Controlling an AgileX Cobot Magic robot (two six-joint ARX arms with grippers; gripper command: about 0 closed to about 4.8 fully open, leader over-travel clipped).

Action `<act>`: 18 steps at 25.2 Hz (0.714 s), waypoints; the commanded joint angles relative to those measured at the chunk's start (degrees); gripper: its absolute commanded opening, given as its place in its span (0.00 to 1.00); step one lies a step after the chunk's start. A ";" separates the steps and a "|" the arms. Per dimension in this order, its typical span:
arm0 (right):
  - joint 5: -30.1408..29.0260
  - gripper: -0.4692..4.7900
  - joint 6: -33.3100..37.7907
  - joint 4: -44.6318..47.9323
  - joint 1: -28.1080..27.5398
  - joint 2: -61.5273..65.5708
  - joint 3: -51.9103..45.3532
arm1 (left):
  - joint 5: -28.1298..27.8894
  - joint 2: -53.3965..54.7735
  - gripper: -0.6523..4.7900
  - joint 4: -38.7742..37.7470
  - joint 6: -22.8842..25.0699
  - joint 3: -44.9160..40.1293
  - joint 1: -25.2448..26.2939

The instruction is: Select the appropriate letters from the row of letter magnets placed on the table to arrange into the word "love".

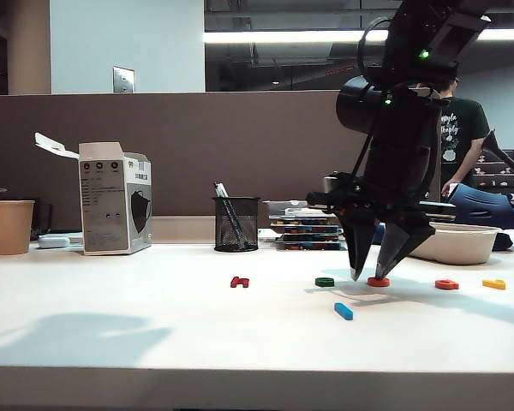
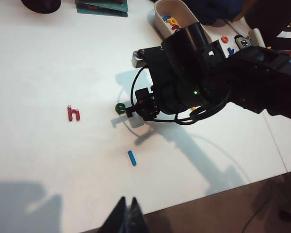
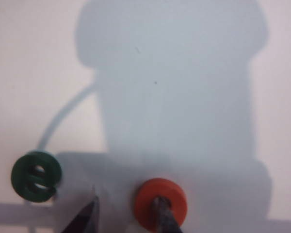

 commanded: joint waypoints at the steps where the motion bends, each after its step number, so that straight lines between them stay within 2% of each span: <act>1: -0.22 0.37 0.07 -3.32 0.02 0.22 0.02 | -0.09 -0.11 0.11 0.37 0.07 0.13 -0.02; 6: -0.59 0.35 0.48 -7.37 0.02 0.17 -0.07 | -0.09 -0.11 0.11 0.39 0.07 0.13 -0.02; 11: -6.27 0.35 1.22 -8.92 0.02 0.09 -0.52 | -0.09 -0.11 0.11 0.39 0.07 0.13 -0.02; 18: -6.34 0.35 2.03 -9.46 0.74 -2.73 -6.03 | -0.09 -0.11 0.11 0.42 0.07 0.13 -0.02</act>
